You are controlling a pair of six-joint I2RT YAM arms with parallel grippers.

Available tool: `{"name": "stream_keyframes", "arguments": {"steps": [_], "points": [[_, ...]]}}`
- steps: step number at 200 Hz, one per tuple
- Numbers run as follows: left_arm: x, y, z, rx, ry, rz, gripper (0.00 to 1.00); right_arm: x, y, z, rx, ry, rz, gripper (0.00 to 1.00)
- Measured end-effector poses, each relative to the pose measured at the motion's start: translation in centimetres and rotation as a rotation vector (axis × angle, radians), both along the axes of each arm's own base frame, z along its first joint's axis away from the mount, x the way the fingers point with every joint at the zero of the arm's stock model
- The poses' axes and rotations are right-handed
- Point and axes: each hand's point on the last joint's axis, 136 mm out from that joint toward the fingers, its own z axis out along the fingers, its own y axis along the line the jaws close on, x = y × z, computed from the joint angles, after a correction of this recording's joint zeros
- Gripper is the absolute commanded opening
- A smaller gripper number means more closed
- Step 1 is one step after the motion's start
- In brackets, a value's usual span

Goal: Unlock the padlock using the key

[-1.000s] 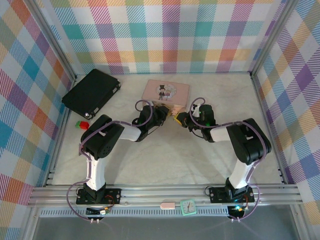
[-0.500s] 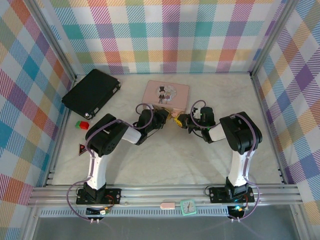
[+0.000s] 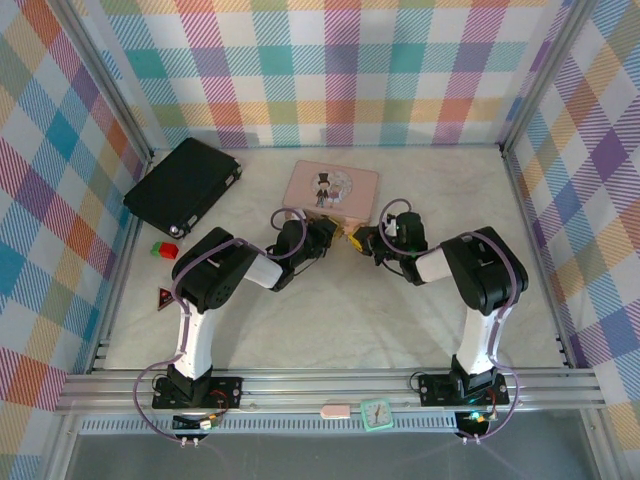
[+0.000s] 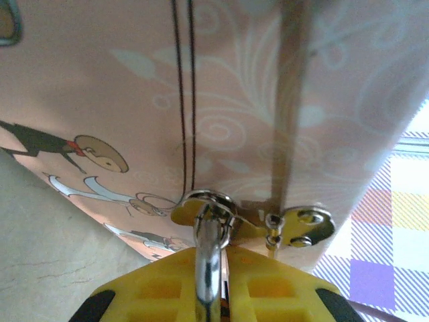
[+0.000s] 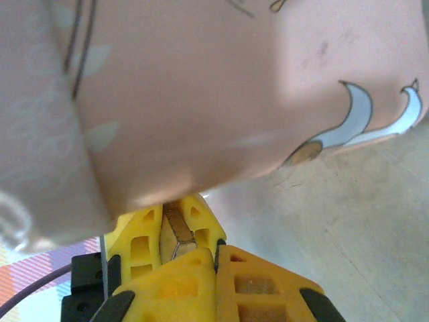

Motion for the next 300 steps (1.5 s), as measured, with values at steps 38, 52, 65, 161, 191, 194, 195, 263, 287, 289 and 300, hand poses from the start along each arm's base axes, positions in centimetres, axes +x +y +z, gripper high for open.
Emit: {"name": "stream_keyframes", "arguments": {"steps": [38,52,65,161,191,194,195,263,287,289,300], "points": [[-0.3,0.1,-0.1,0.011,0.011,0.018,0.00,-0.4,0.0,-0.2,-0.051,-0.018,-0.083,0.00],[-0.2,0.2,-0.2,0.016,0.018,0.032,0.00,-0.3,0.0,-0.2,-0.052,-0.026,-0.109,0.00],[-0.2,0.2,-0.2,0.017,0.019,0.042,0.00,-0.4,0.0,-0.2,-0.049,-0.031,-0.132,0.00],[-0.6,-0.5,-0.2,0.017,0.034,0.046,0.00,-1.0,-0.6,0.3,-0.082,-0.061,-0.213,0.00],[-0.7,-0.5,-0.3,0.022,0.038,0.046,0.00,-1.1,-0.6,0.4,-0.088,-0.061,-0.216,0.00],[-0.7,-0.5,-0.3,0.022,0.038,0.046,0.00,-1.2,-0.6,0.4,-0.089,-0.060,-0.216,0.00],[-0.7,-0.4,-0.3,0.022,0.039,0.046,0.00,-1.2,-0.6,0.4,-0.090,-0.060,-0.216,0.00],[-0.7,-0.7,-0.1,0.025,0.043,0.039,0.00,-1.9,-0.6,1.1,-0.108,-0.065,-0.204,0.00],[-0.9,-1.3,0.4,0.014,0.037,0.019,0.00,-2.7,-0.5,1.9,-0.147,-0.100,-0.164,0.00],[-0.9,-1.3,0.4,0.013,0.036,0.017,0.00,-2.7,-0.5,2.0,-0.151,-0.102,-0.162,0.00],[-1.0,-1.5,0.7,0.007,0.034,0.004,0.00,-3.0,-0.7,2.2,-0.176,-0.118,-0.149,0.00]]}}
